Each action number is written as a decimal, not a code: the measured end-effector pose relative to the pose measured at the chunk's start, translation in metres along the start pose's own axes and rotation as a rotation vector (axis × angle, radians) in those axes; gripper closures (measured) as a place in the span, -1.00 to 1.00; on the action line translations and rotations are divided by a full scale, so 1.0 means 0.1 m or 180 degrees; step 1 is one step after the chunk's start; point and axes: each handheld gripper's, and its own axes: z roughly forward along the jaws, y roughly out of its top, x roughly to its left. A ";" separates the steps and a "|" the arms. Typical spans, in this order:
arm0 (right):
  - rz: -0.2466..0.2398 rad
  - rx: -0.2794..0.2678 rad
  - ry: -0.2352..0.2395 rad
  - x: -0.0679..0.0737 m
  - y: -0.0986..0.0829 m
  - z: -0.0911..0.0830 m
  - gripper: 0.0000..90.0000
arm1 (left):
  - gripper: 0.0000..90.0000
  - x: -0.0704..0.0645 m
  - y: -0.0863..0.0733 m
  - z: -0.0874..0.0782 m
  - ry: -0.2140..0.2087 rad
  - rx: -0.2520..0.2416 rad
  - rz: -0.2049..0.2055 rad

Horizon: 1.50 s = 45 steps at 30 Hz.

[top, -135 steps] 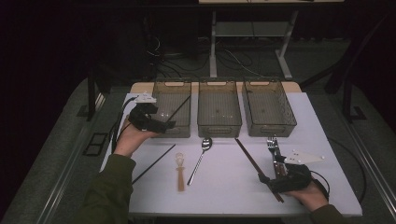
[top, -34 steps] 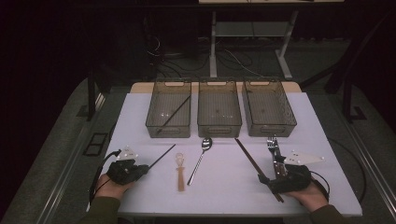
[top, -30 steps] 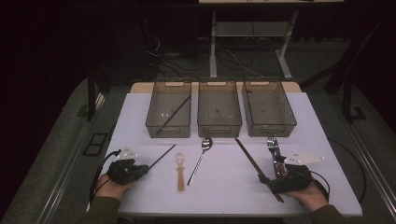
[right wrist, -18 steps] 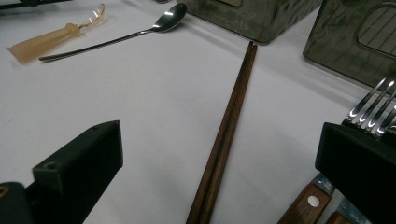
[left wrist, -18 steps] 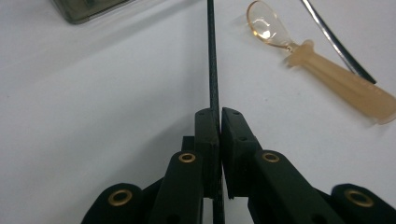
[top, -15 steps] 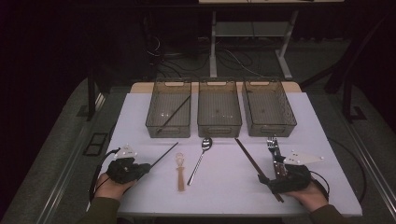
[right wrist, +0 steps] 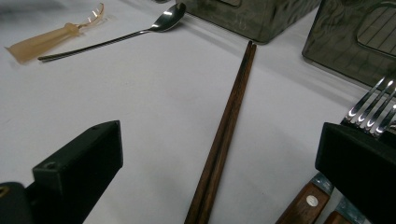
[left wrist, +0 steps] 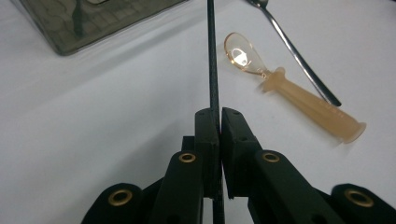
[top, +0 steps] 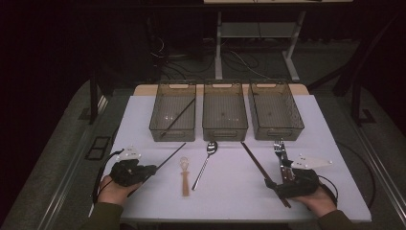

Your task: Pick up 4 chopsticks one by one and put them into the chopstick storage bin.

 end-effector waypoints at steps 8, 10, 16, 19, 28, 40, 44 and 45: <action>-0.0033 -0.0008 -0.0015 0.01 0.01 0.00 -0.99 | 0.90 0.00 0.11 -0.02 -0.0077 -0.0124 -0.0033; -0.0031 -0.0010 -0.0015 0.01 0.00 -0.01 -0.99 | 0.90 -0.01 0.16 -0.02 -0.0080 -0.0163 -0.0028; -0.0020 -0.0018 -0.0012 0.01 0.00 -0.01 -0.99 | 0.90 0.02 0.27 -0.03 -0.0063 -0.0251 -0.0035; -0.0017 -0.0017 -0.0009 0.01 0.00 -0.01 -0.99 | 0.90 0.04 0.31 -0.01 -0.0092 -0.0292 -0.0055; -0.0006 -0.0022 -0.0014 0.01 0.00 -0.01 -0.99 | 0.90 0.07 0.51 0.05 -0.0102 -0.0403 -0.0055; 0.0012 -0.0042 -0.0014 0.00 0.00 -0.02 -0.99 | 0.90 0.13 0.77 0.10 -0.0060 -0.0528 -0.0037; 0.0021 -0.0027 -0.0011 0.00 -0.01 -0.02 -0.99 | 0.90 0.17 0.85 0.10 -0.0046 -0.0572 -0.0038; 0.0013 -0.0029 -0.0017 -0.01 -0.01 -0.02 -0.99 | 0.90 0.18 0.86 0.10 -0.0034 -0.0583 -0.0039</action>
